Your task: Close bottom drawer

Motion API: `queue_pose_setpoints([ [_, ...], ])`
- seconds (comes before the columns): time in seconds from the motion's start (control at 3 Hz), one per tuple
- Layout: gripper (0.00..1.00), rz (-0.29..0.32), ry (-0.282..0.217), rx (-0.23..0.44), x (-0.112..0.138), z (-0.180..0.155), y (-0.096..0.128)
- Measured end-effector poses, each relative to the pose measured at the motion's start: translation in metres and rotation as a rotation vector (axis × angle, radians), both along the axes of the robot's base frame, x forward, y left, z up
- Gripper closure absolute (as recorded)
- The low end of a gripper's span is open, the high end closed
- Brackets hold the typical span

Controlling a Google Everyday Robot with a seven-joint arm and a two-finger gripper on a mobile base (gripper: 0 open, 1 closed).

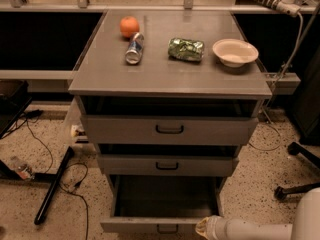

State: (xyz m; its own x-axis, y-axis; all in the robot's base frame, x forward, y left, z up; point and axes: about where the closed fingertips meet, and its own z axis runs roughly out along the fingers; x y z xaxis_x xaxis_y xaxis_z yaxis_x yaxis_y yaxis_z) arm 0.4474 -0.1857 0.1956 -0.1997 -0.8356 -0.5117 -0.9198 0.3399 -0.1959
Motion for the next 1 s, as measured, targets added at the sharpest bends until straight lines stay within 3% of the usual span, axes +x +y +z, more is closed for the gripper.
queue_pose_setpoints([
  [1.0, 0.34, -0.002, -0.002, 0.0, -0.0001, 0.0003, 0.0001],
])
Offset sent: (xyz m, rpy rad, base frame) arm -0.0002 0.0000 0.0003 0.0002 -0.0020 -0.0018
